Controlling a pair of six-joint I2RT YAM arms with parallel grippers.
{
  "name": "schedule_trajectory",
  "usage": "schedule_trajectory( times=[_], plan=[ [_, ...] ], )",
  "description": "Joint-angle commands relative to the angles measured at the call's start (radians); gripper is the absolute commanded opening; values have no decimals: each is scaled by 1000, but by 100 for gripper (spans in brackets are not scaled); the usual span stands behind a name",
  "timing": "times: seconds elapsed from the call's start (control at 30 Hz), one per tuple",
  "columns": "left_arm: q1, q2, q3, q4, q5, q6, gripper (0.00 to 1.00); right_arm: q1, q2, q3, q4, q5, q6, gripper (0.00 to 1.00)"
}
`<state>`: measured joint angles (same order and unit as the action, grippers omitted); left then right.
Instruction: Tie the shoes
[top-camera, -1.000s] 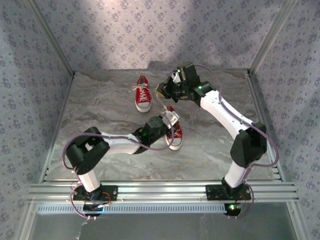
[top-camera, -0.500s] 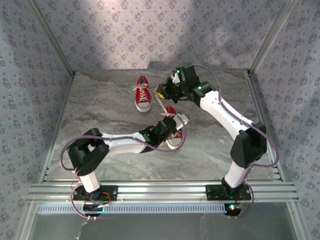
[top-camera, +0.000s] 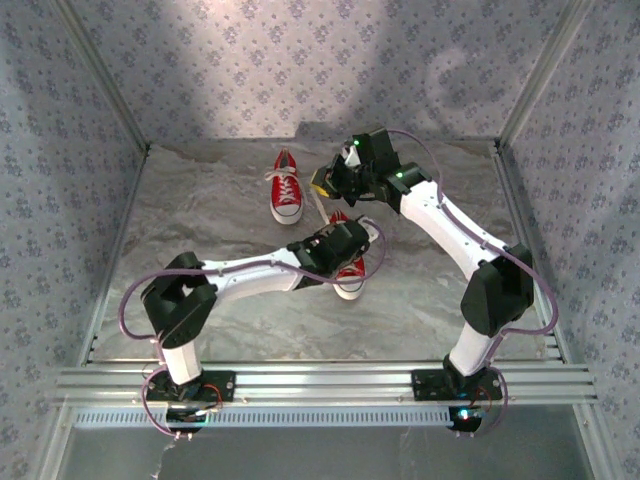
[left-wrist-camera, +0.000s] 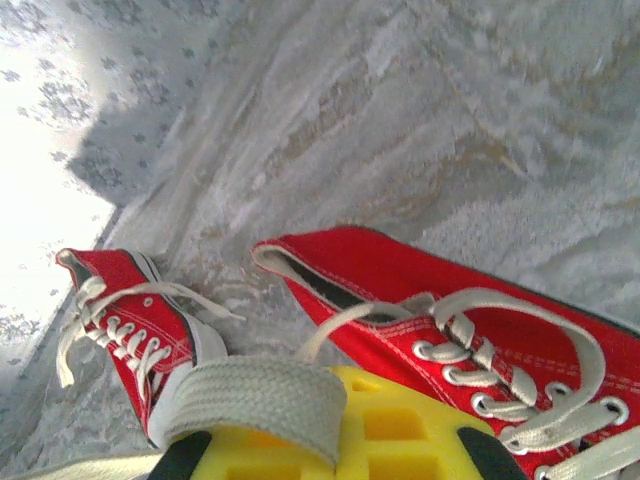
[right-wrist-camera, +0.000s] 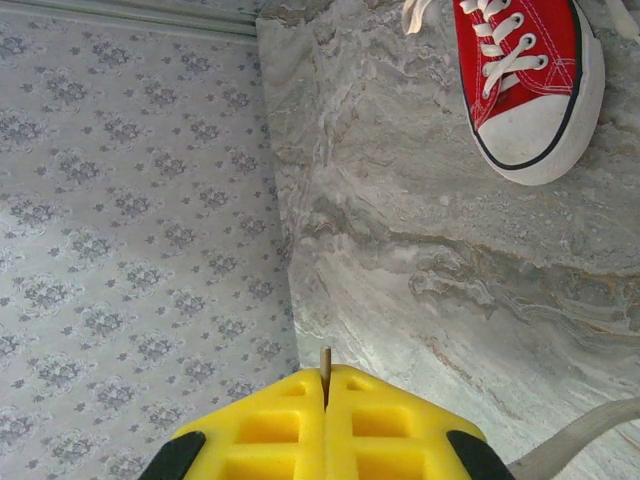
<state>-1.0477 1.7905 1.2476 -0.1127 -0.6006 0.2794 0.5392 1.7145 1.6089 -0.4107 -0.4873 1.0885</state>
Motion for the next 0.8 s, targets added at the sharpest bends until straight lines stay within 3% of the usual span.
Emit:
schedule_trajectory(
  times=[0.0,0.23,0.3,0.43,0.53,0.77],
  plan=[
    [-3,47,58,-132,-37,-5,0,-3,-18,32,-20,-9,-15,0],
    [0,92,94,-155,-11,4,0,-9,-23,25,-21,-16,-19,0],
    [4,101,103,-156,-1,-7,4,-15,-28,20,-21,-14,-20,0],
    [12,89,107,-148,24,-43,22,-26,-34,13,-24,-13,-24,0],
    [17,68,105,-137,64,-61,44,-33,-35,8,-25,-12,-27,0],
    [17,21,84,-108,122,-105,66,-52,-41,-3,-31,-5,-36,0]
  ],
)
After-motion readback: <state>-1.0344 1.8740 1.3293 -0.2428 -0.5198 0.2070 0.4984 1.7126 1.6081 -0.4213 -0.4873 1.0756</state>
